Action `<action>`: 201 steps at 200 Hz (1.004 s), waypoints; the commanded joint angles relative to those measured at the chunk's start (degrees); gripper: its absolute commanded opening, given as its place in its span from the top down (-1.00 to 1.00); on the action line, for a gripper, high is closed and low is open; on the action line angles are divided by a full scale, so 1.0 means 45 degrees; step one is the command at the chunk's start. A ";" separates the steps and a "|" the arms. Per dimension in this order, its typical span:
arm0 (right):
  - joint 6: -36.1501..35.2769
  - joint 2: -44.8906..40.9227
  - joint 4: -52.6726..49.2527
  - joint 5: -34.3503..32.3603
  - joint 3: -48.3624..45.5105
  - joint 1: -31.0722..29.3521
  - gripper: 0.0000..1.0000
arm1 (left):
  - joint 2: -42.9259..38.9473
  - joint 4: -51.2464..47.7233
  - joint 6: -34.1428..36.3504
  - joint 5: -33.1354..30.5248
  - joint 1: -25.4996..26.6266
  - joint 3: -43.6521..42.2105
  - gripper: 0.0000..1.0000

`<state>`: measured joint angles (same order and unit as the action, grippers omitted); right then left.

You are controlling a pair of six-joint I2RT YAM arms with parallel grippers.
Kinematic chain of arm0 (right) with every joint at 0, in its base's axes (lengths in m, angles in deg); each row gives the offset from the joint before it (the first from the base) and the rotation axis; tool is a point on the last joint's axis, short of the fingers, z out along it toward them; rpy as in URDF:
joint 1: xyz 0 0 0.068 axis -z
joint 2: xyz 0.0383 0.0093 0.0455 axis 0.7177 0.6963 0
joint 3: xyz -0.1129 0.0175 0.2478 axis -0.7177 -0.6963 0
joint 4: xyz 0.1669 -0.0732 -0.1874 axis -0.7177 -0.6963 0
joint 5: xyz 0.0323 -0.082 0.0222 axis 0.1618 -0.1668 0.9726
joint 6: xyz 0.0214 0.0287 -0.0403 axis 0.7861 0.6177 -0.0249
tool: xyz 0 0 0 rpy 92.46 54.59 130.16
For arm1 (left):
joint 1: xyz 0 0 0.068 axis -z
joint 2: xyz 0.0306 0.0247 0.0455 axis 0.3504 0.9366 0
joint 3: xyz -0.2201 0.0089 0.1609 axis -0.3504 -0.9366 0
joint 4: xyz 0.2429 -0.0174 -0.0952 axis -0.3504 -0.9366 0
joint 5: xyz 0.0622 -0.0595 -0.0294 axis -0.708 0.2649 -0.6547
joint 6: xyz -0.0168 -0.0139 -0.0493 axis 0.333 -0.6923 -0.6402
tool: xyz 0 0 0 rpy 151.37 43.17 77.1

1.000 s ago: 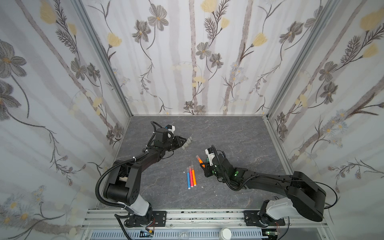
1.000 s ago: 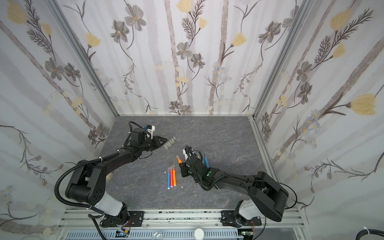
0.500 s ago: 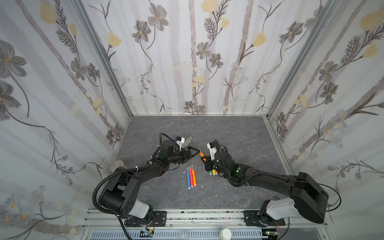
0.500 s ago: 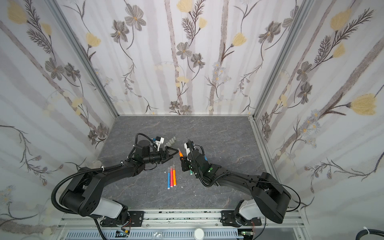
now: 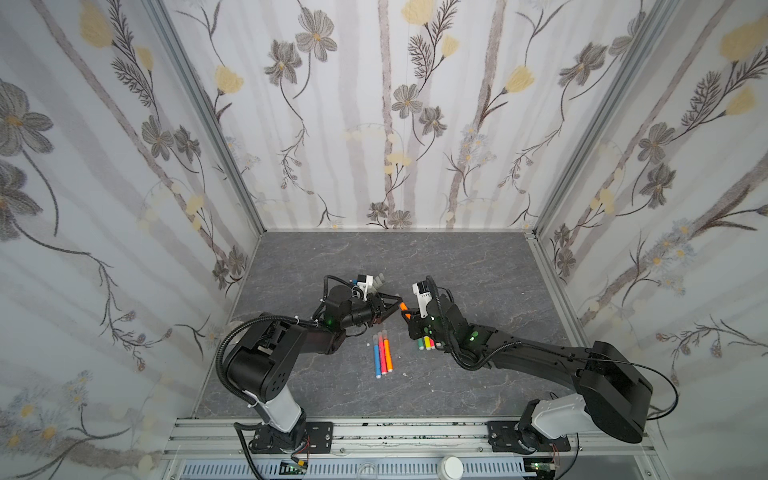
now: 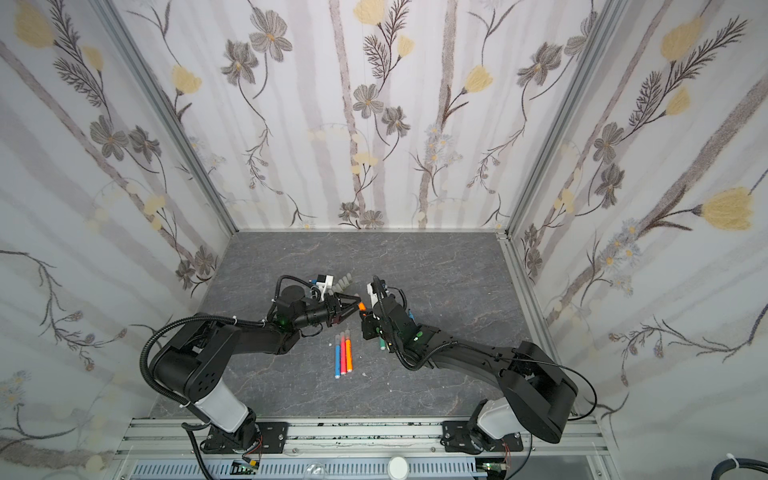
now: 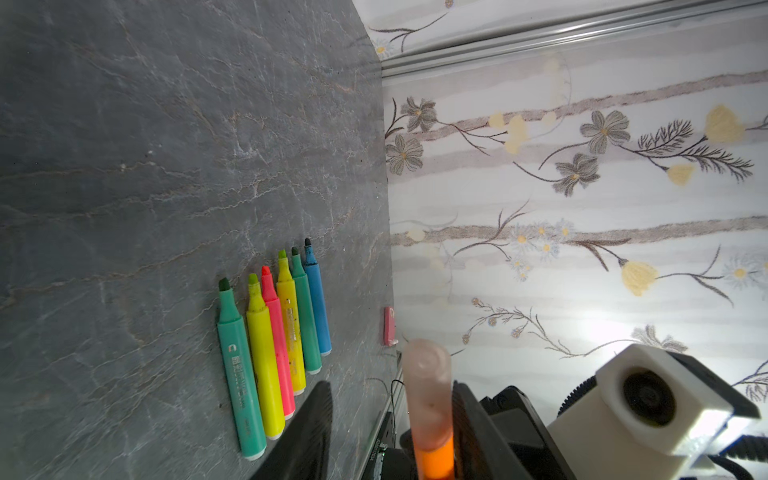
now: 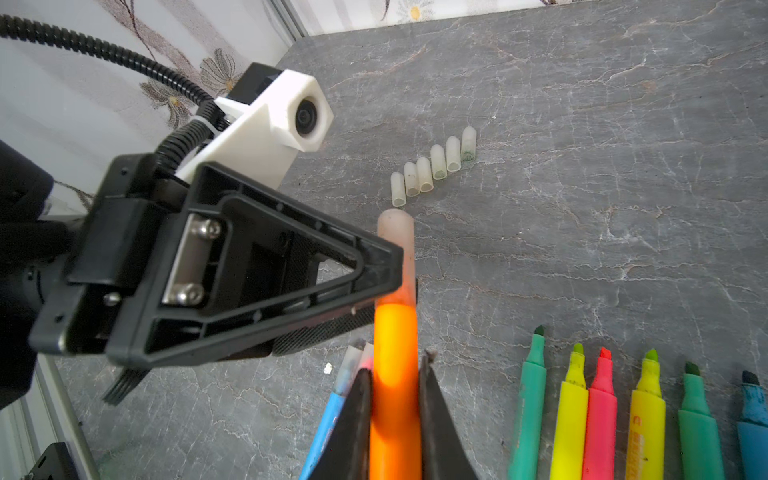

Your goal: Open the pen caps

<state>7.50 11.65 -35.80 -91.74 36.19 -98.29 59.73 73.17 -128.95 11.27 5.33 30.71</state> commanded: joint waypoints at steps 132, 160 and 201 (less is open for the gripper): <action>-0.0077 -0.0004 0.0759 -0.0104 -0.0141 0.0029 1.00 | 0.0634 0.1801 -0.1263 -0.0799 0.0296 0.0199 0.49; -0.0096 0.0005 0.0791 -0.0122 -0.0141 0.0029 1.00 | 0.0757 0.2078 -0.1439 -0.0818 0.0359 0.0205 0.59; -0.0146 0.0159 0.0833 -0.0144 -0.0141 0.0029 1.00 | 0.0889 0.2377 -0.1660 -0.0758 0.0472 0.0293 0.79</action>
<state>7.48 11.94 -35.21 -92.13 35.53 -98.07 63.25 81.31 -135.59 6.97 7.24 31.50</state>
